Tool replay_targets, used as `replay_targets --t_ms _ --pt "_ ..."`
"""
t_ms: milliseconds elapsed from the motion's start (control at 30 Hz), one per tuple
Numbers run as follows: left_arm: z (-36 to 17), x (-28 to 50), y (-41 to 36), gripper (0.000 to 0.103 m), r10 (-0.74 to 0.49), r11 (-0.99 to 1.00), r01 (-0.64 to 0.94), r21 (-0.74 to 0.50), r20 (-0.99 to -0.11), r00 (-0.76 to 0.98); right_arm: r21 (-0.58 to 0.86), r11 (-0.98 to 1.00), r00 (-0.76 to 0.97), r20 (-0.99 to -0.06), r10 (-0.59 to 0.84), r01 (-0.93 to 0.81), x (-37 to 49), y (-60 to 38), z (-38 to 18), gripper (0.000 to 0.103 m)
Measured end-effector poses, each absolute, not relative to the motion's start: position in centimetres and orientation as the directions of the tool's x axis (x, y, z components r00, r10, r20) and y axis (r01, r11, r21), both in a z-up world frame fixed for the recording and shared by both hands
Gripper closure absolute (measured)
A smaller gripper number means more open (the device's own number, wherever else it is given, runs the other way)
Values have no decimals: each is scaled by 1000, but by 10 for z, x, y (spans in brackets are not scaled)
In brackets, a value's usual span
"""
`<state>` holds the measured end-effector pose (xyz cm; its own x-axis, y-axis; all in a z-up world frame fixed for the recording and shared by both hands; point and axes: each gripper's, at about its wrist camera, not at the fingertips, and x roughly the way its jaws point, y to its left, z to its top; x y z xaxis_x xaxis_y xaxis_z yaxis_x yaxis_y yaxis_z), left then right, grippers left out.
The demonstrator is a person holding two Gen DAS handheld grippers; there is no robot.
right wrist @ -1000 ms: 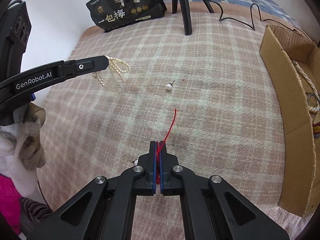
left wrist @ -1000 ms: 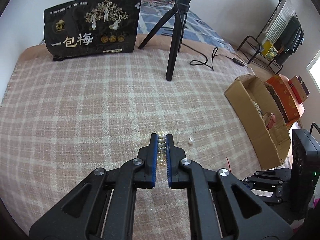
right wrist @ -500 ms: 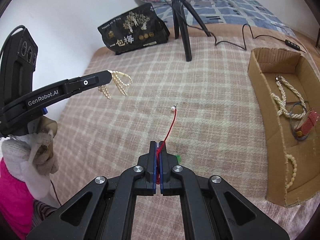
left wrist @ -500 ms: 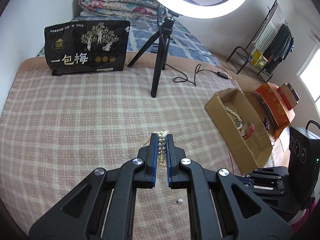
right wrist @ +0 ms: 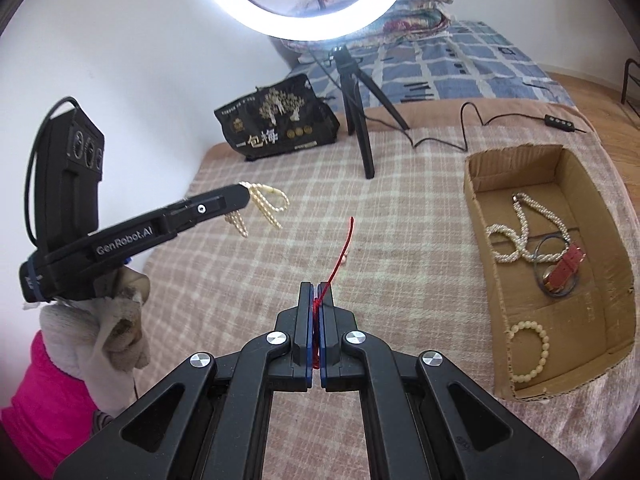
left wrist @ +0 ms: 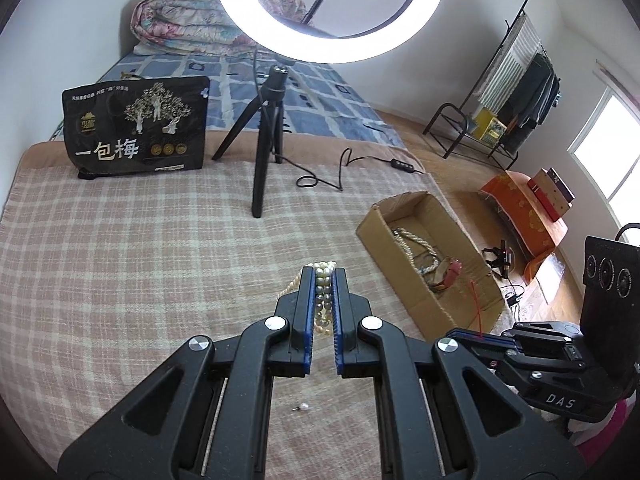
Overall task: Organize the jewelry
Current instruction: 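Carry the pendant with the right tool while the left tool carries the necklace over the box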
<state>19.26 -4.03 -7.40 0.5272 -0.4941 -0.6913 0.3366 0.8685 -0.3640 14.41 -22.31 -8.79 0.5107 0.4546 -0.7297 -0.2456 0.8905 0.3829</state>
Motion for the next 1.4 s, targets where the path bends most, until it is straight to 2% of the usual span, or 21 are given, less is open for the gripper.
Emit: replay_targets --t_ms 600,1400 --pt "-47 199 -123 98 -544 832 431 -350 -669 506 374 917 634 -677 372 -139 120 -315 -59 102" --pt "-81 229 -237 98 -563 803 477 -358 -718 409 307 952 594 -766 245 4 125 -389 -105 102"
